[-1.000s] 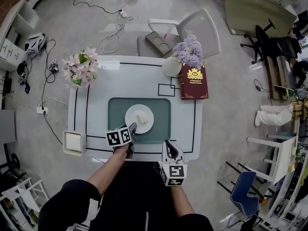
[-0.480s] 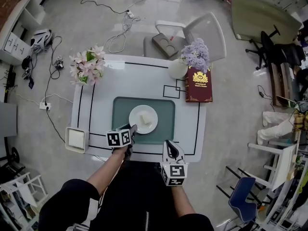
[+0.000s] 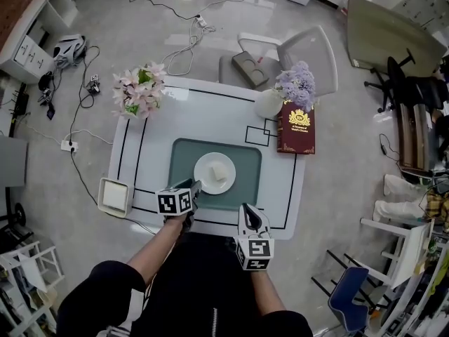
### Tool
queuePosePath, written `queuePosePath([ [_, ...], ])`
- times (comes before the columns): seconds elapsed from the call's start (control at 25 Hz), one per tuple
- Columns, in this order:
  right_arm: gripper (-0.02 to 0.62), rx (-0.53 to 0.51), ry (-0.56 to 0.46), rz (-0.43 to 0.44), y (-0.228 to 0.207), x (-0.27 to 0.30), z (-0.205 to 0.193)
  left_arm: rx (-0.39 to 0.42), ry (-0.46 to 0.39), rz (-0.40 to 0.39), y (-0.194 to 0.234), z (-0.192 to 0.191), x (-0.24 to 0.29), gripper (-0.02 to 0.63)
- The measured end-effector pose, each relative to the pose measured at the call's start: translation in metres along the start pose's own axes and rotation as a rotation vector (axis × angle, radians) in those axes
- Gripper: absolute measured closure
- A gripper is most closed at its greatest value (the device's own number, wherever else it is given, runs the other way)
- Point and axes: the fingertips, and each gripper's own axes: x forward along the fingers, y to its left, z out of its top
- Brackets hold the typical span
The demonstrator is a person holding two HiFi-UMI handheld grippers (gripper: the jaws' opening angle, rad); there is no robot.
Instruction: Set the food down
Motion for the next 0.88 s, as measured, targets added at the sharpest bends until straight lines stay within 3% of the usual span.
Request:
queuePosePath([
  [0.12, 0.586, -0.014, -0.007, 0.021, 0.005, 0.003, 0.004, 0.038, -0.042, 0.007, -0.001, 0.008, -0.012, 0.488],
  [0.36, 0.586, -0.050, -0.040, 0.074, 0.021, 0.005, 0.022, 0.103, -0.157, 0.036, -0.005, 0.028, -0.046, 0.581],
  [0.48, 0.586, -0.071, -0.064, 0.098, 0.028, 0.004, 0.033, 0.133, -0.194, 0.011, -0.014, 0.032, -0.063, 0.600],
  [0.88, 0.586, -0.085, -0.142, 0.165, 0.048, -0.004, 0.060, 0.265, -0.250, -0.043, -0.048, 0.032, -0.109, 0.601],
])
